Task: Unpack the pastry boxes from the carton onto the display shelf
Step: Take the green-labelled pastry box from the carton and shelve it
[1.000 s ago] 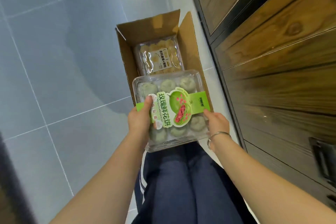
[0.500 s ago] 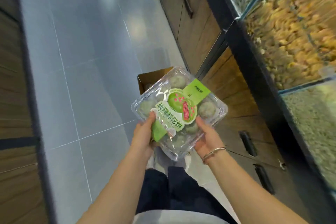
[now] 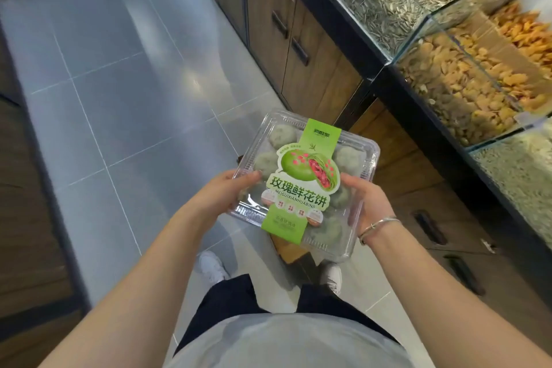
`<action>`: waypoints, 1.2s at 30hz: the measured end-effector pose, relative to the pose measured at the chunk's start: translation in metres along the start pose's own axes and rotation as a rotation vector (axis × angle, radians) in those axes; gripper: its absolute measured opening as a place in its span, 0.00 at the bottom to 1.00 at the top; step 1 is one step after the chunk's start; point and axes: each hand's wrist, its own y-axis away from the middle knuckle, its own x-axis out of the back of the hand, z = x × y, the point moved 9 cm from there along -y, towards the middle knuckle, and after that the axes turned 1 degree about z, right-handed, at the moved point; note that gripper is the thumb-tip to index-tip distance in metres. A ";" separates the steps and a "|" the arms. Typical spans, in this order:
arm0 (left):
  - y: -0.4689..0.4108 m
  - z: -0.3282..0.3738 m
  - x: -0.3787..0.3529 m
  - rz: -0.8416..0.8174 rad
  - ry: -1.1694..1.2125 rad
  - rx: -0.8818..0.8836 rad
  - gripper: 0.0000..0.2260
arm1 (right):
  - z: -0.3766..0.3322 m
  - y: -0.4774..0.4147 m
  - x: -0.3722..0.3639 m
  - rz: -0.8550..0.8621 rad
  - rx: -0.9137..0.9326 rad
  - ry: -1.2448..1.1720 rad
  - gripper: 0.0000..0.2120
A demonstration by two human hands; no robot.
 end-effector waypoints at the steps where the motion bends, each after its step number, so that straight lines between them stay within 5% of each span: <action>1: -0.001 0.005 0.018 -0.008 -0.041 -0.001 0.17 | 0.008 -0.002 -0.012 0.018 0.022 -0.009 0.11; 9: 0.010 0.032 0.127 0.067 0.038 -0.032 0.05 | 0.064 -0.023 -0.112 0.070 0.049 -0.048 0.29; 12: 0.000 0.039 0.156 0.083 0.023 -0.025 0.13 | 0.057 -0.035 -0.131 0.141 0.073 -0.010 0.27; 16: -0.018 0.062 0.173 0.050 -0.054 -0.019 0.12 | 0.032 -0.052 -0.147 0.211 0.123 0.052 0.39; 20: -0.051 0.104 0.189 0.036 -0.076 -0.045 0.06 | 0.000 -0.084 -0.168 0.208 0.180 0.044 0.21; 26: -0.118 0.210 0.208 0.142 -0.175 -0.135 0.15 | -0.085 -0.148 -0.214 0.230 0.196 0.104 0.33; 29: -0.144 0.264 0.212 0.175 -0.209 -0.173 0.13 | -0.128 -0.175 -0.231 0.206 0.230 0.094 0.24; 36: -0.207 0.345 0.218 0.142 -0.256 -0.175 0.17 | -0.208 -0.214 -0.262 0.243 0.286 0.021 0.20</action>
